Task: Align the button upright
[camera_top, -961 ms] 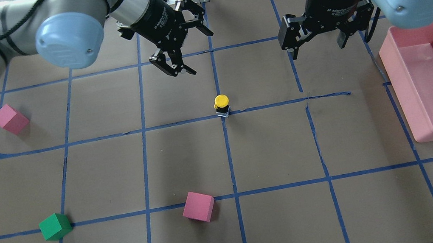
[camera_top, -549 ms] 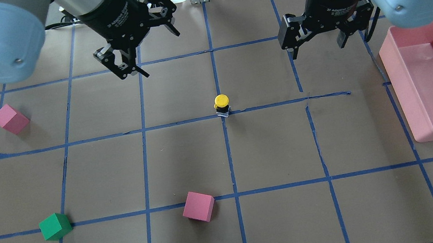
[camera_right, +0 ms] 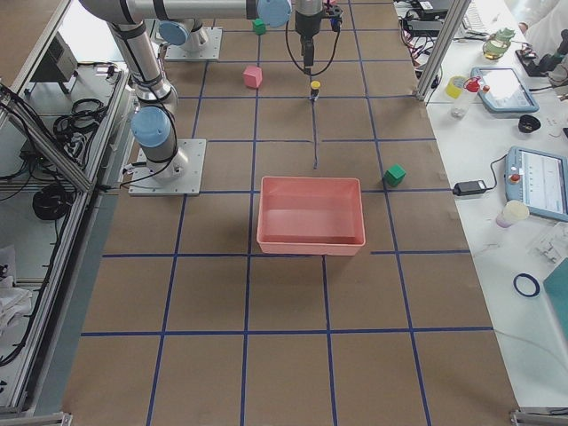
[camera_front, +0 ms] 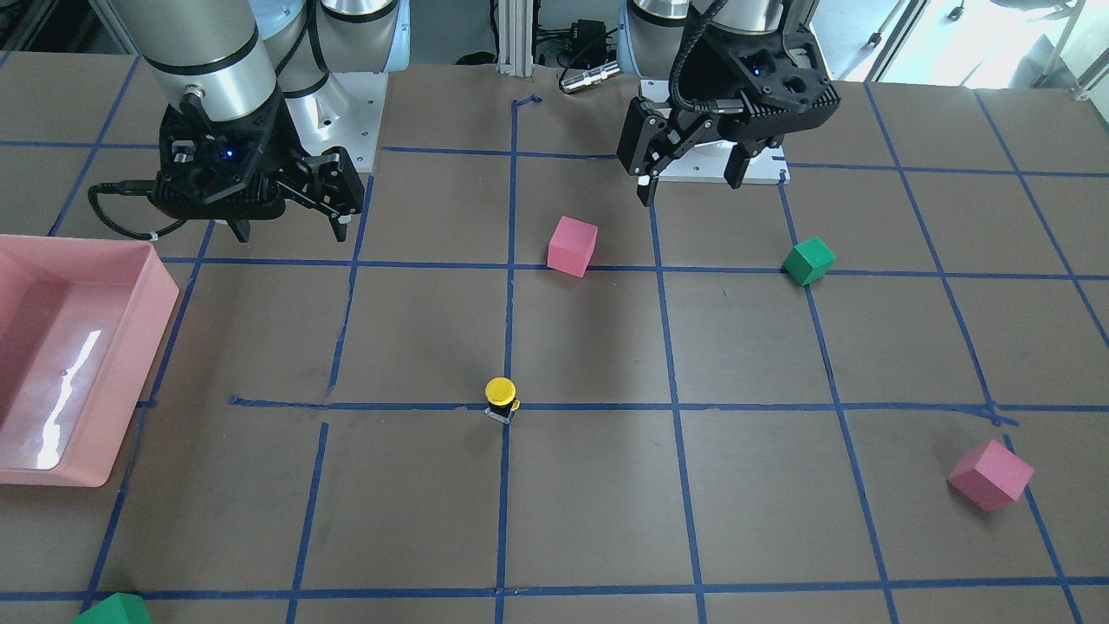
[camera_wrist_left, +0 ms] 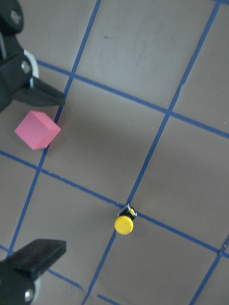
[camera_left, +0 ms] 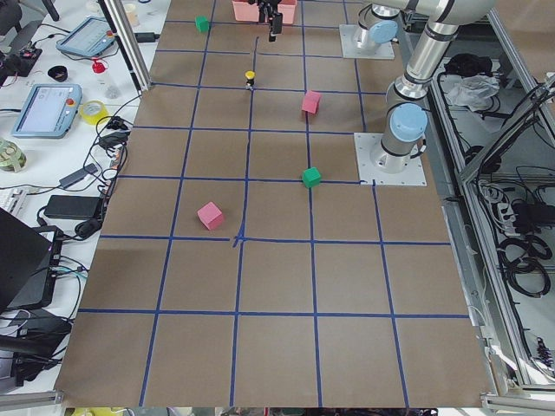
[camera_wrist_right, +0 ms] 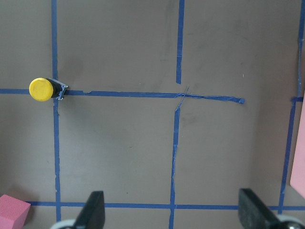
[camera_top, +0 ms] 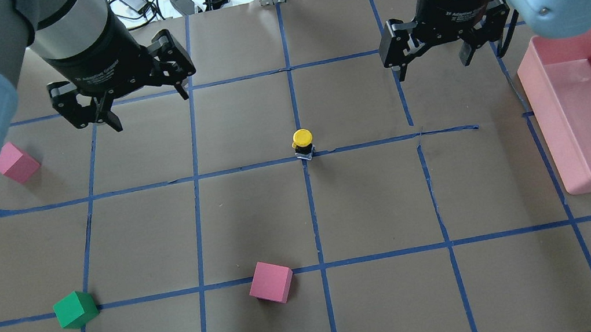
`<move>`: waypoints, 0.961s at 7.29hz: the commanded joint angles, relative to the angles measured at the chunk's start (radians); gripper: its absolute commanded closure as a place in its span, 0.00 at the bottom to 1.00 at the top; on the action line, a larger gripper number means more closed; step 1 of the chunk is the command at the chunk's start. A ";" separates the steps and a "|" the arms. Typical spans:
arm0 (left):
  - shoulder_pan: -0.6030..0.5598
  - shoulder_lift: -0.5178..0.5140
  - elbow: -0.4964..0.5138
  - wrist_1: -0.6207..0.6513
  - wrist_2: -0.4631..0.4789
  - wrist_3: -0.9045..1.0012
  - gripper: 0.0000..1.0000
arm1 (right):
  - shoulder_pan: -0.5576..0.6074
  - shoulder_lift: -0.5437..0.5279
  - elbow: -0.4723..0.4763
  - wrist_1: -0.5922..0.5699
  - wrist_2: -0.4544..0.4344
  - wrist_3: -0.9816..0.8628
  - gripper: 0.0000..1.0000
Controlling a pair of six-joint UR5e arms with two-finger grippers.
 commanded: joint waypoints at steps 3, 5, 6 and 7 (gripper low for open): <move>0.104 -0.008 -0.014 0.070 0.059 0.301 0.00 | 0.001 0.006 -0.001 -0.001 0.000 0.000 0.00; 0.145 -0.008 -0.013 0.085 -0.031 0.380 0.00 | -0.001 0.009 -0.001 -0.005 -0.001 0.000 0.00; 0.143 -0.008 -0.019 0.108 -0.030 0.380 0.00 | -0.001 0.009 -0.001 -0.005 -0.001 -0.002 0.00; 0.145 -0.008 -0.019 0.120 -0.030 0.379 0.00 | -0.001 0.011 -0.001 -0.005 -0.006 -0.003 0.00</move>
